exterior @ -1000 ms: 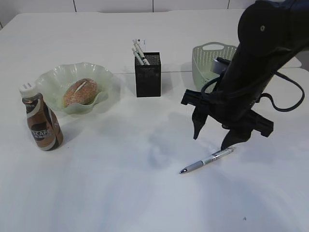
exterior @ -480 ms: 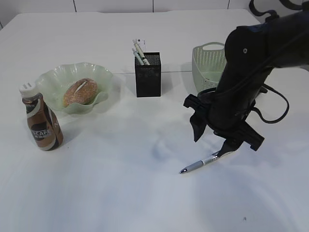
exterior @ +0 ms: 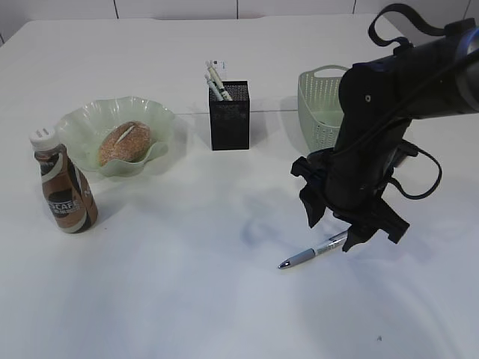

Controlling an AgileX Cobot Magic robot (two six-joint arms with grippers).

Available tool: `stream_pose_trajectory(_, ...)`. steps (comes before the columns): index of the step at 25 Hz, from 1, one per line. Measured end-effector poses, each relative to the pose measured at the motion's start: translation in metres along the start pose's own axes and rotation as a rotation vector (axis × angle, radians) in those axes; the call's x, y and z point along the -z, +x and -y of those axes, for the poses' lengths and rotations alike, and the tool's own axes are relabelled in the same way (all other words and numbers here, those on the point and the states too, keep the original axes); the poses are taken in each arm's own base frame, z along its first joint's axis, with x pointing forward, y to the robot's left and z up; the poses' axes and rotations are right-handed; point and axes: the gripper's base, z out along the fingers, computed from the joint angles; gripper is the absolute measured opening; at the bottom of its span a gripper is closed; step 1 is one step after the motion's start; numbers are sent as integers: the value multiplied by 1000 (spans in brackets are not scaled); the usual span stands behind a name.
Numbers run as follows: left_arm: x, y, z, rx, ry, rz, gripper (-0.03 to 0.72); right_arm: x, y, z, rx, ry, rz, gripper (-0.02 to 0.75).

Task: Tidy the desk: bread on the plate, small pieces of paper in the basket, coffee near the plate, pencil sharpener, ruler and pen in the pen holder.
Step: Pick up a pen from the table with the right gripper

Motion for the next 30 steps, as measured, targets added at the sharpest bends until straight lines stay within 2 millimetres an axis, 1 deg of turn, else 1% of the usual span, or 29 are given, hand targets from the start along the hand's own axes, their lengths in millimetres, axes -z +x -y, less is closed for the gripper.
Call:
stream_pose_trajectory(6,0,1,0,0,-2,-6,275,-7,-2,-1,-11,7,19,475)
stream_pose_trajectory(13,0,1,0,-2,-4,-6,275,-7,-3,-3,-53,-19,30,475)
stream_pose_trajectory(16,0,1,0,-3,-5,-6,275,-15,-3,-3,-63,-3,25,475)
stream_pose_trajectory(30,0,1,-1,-3,-5,-6,274,-32,-4,-3,-76,26,16,475)
